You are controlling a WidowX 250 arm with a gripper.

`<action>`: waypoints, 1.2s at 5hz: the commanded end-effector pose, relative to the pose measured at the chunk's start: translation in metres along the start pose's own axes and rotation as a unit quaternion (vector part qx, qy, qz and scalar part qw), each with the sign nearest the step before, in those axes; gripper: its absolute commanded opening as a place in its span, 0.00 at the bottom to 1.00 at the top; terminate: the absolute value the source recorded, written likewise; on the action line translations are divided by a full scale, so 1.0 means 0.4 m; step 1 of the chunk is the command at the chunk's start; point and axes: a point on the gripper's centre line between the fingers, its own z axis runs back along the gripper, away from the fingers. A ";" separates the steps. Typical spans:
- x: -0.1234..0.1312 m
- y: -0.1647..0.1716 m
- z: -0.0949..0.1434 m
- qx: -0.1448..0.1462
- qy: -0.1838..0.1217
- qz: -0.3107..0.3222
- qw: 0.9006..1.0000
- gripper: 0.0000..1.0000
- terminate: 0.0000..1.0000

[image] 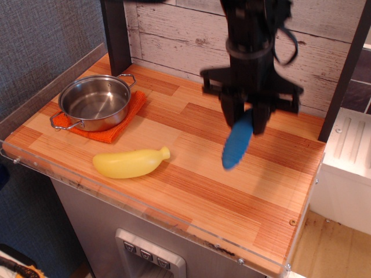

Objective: Place the blue spoon to the bottom right hand corner of the table.

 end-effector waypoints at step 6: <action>-0.104 -0.088 -0.111 -0.015 0.020 -0.021 0.999 1.00 0.00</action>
